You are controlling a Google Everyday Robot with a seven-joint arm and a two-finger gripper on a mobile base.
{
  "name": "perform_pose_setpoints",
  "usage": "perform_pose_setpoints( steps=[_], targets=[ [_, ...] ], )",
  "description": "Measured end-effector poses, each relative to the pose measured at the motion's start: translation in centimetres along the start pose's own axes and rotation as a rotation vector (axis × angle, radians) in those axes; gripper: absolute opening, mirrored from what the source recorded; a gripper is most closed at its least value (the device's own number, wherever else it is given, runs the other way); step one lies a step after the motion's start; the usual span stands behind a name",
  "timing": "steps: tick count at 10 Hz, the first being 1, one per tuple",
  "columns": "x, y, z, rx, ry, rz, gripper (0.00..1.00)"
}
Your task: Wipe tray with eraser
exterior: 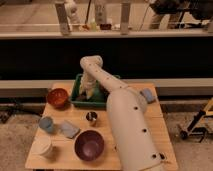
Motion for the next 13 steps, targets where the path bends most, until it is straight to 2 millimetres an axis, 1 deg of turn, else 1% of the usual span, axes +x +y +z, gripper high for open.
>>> perform_pose_setpoints(
  steps=[1, 4, 5, 6, 8, 9, 11, 13],
  targets=[
    [0.4, 1.0, -0.1, -0.002, -0.003, 0.005, 0.0],
    [3.1, 4.4, -0.9, -0.001, -0.024, 0.058, 0.0],
    [4.0, 5.2, -1.1, -0.002, -0.023, 0.079, 0.0],
    [4.4, 5.3, -1.0, -0.001, -0.027, 0.092, 0.0],
    [5.7, 4.5, -1.0, 0.005, -0.026, 0.129, 0.0],
    [5.9, 4.1, -1.2, 0.01, -0.024, 0.133, 0.0],
    [4.9, 1.4, -1.3, 0.024, -0.02, 0.116, 0.0],
    [3.8, -0.6, -1.3, 0.033, -0.02, 0.096, 0.0]
  ],
)
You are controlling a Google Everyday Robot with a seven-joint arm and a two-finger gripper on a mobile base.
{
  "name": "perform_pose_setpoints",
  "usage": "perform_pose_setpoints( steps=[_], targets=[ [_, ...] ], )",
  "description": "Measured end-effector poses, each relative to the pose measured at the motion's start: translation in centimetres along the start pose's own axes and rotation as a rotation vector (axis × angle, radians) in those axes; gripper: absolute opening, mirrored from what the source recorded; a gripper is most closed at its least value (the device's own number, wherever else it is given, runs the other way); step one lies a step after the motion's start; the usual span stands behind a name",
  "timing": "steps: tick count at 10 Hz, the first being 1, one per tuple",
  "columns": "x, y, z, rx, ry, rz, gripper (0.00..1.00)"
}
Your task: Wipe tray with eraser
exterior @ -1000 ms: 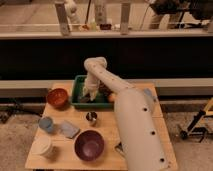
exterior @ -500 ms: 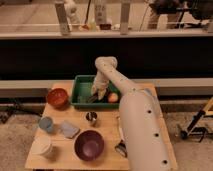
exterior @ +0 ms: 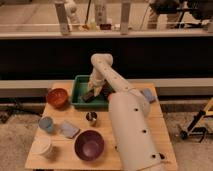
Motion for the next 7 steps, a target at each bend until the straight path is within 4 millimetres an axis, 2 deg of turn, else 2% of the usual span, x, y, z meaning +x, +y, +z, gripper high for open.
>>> perform_pose_setpoints(
  steps=[3, 7],
  targets=[
    [-1.8, -1.1, 0.6, -0.003, -0.006, -0.037, 0.0],
    [-3.2, 1.2, 1.1, -0.03, -0.012, -0.086, 0.0]
  ],
)
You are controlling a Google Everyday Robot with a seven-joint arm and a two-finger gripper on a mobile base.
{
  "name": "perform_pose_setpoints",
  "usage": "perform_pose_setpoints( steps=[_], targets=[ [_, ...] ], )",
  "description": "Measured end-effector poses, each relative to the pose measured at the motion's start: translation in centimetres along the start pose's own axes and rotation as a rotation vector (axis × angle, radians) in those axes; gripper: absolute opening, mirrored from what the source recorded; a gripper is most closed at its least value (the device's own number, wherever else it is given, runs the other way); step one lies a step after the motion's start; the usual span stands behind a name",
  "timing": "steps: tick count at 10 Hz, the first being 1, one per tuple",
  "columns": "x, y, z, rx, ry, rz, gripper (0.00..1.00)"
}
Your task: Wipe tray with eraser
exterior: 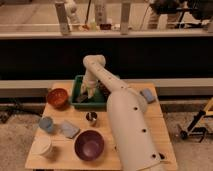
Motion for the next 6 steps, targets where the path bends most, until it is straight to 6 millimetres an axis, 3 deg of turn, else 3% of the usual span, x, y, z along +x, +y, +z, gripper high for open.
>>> perform_pose_setpoints(
  steps=[3, 4, 6],
  targets=[
    [1.1, 1.9, -0.4, -0.005, 0.004, 0.011, 0.0],
    [2.2, 3.3, -0.8, -0.008, 0.011, 0.03, 0.0],
    [3.4, 4.3, -1.1, -0.016, 0.024, 0.058, 0.0]
  ],
)
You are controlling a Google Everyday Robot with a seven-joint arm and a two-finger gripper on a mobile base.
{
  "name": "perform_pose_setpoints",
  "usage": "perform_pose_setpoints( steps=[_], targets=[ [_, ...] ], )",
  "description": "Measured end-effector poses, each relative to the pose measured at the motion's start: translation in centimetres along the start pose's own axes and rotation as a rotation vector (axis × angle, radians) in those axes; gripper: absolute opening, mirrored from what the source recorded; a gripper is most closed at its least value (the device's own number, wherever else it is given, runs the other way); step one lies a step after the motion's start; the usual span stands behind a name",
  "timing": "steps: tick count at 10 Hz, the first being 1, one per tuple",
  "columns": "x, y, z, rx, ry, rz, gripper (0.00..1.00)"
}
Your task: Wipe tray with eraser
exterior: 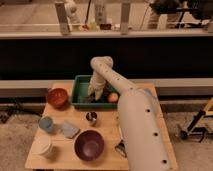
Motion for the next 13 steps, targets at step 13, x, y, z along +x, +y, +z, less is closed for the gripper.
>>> perform_pose_setpoints(
  steps=[13],
  targets=[
    [-2.7, -6.5, 0.1, 0.016, 0.003, -0.039, 0.0]
  ],
)
